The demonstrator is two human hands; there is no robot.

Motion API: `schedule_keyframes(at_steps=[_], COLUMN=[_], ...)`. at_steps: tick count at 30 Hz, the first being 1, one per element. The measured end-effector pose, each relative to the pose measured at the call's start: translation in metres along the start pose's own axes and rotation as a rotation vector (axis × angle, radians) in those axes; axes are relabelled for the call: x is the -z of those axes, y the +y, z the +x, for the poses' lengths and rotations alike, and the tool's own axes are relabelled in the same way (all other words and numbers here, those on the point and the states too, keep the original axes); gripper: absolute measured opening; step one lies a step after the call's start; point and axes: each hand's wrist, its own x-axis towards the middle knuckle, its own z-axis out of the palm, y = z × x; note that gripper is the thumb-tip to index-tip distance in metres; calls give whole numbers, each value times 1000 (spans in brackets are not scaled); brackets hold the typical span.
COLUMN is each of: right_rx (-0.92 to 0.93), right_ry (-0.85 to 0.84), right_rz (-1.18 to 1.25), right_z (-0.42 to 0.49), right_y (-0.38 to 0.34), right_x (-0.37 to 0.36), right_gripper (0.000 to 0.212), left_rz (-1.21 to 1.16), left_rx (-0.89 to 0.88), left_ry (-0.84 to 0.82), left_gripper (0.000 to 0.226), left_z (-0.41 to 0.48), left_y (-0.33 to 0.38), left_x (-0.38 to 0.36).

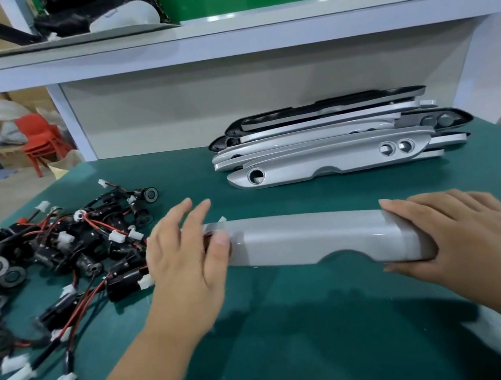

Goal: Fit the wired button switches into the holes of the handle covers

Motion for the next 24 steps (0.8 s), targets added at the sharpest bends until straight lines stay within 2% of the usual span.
schedule_keyframes(at_steps=[3,6,8,10,12,15,17,21,24], right_rx=[-35,-64,-63,-47,-27,65,87,25,44], right_ry=[-116,-288,-451,-546,-487,-192,-67,-4,7], right_rz=[37,65,94,179,297,404,449,528,502], right_z=[-1,-1,1,4,8,12,15,21,21], right_y=[5,13,15,7,-13,-60,-89,-112,-114], right_x=[2,2,2,1,-2,-7,-9,-11,-8], right_gripper=[78,89,100,102,95,64,50,36,30], left_rz=[-348,-692,-719,-712,-742,-762,-761,-792,-824], left_rx=[141,242,255,220,183,176,171,169,166], left_ry=[42,-168,-180,-164,-199,-230,-212,-167,-167], left_gripper=[48,54,53,50,45,43,46,45,45], left_z=[9,12,13,14,11,3,-1,-3,-4], left_y=[-9,-21,-23,-21,-9,9,18,25,27], left_x=[5,11,12,10,3,-11,-17,-15,-12])
